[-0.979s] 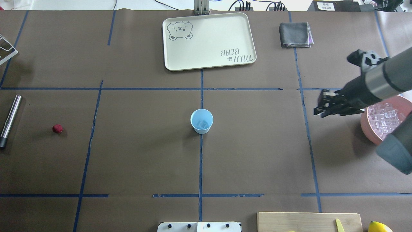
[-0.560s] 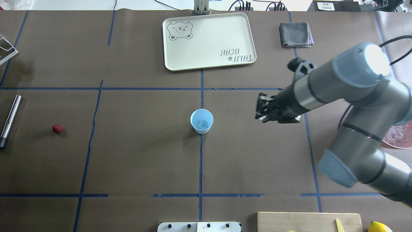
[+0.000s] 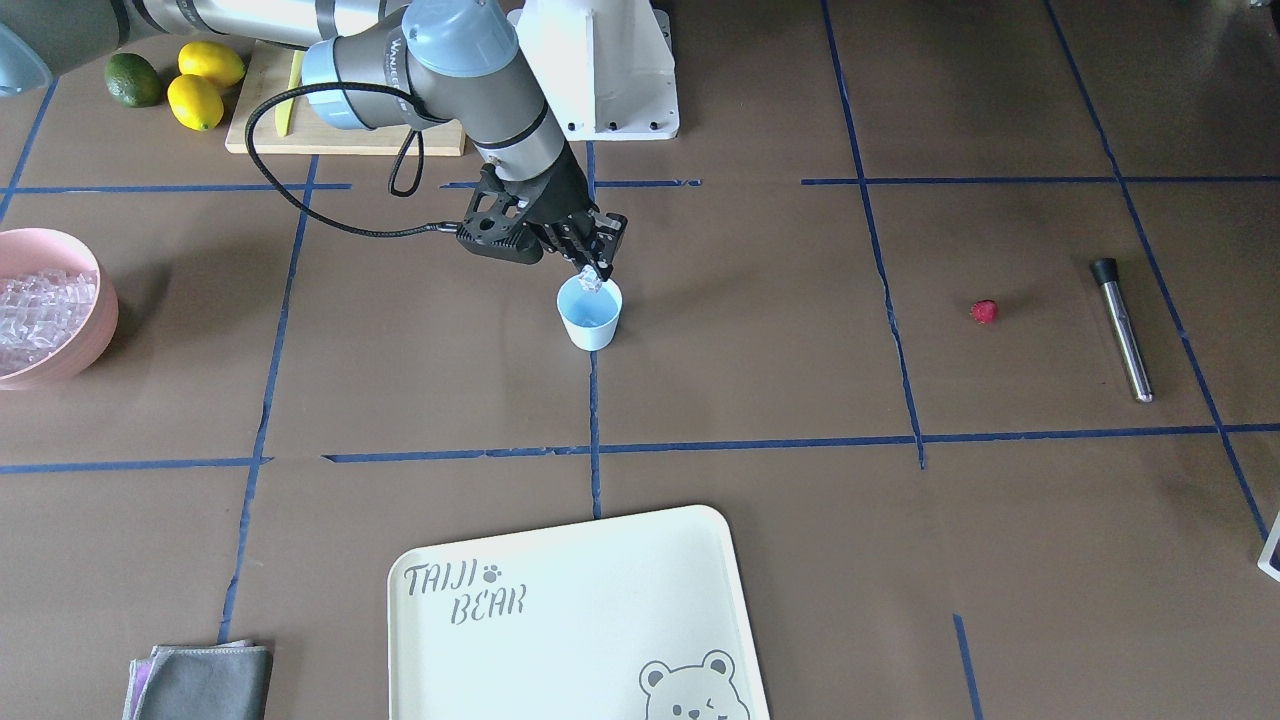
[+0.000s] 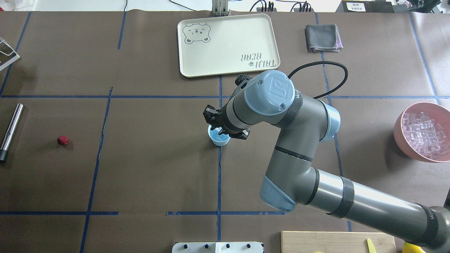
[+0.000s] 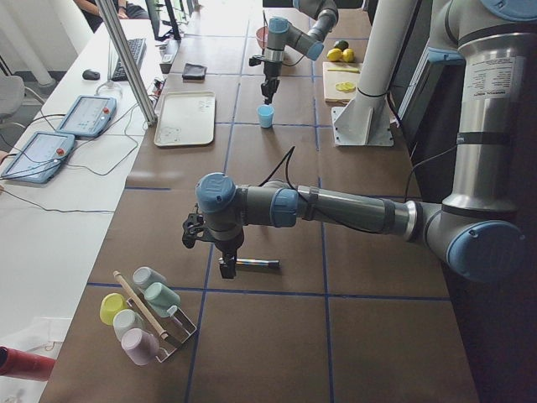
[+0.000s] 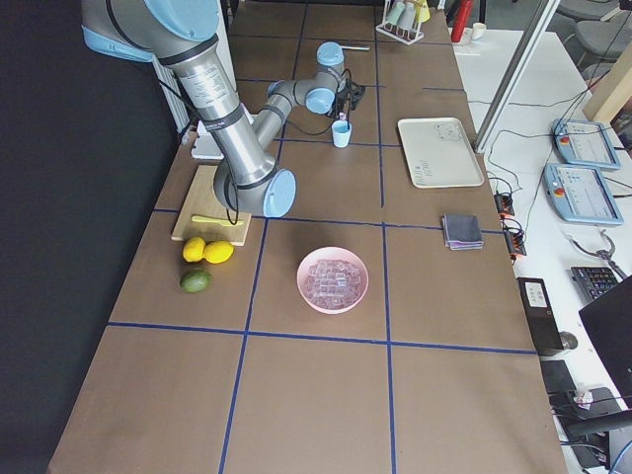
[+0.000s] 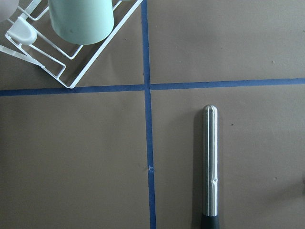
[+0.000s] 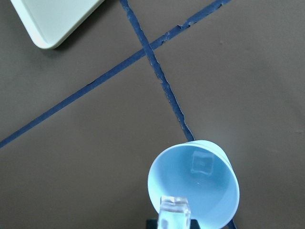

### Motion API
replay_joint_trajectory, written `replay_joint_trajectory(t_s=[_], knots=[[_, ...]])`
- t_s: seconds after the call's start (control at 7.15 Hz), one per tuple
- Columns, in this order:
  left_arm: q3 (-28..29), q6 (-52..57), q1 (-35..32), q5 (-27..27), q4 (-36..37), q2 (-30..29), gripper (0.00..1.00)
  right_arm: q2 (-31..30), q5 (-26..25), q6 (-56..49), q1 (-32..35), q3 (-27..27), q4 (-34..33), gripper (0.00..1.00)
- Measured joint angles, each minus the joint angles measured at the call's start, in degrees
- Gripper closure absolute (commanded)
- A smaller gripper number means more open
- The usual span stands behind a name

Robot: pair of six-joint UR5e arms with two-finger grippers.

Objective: Mash ice and strawberries in cup
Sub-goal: 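Carry the ice cube with the right gripper into the blue cup and release, then move the right gripper back over the pink bowl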

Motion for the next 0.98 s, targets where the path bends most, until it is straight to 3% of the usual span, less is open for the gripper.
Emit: replay_joint_trajectory(t_s=[0.28,0.56,0.84,0.98], knots=[[-0.06,0.0,0.0,-0.01,0.0,0.02,0.0,-0.03,-0.14,0.04,-0.09,-0.29,-0.07,0.17],[-0.06,0.0,0.0,0.0,0.0,0.03,0.0,-0.15,-0.08,-0.01,-0.1,-0.23,-0.12,0.01],[-0.09,0.0,0.0,-0.01,-0.02,0.32,0.0,-3.85,0.95,-1.01,0.85,3.1,-0.36,0.0],[-0.14,0.0,0.0,0.0,-0.06,0.78,0.0,-8.89,3.38,-4.42,3.15,6.86,-0.49,0.0]])
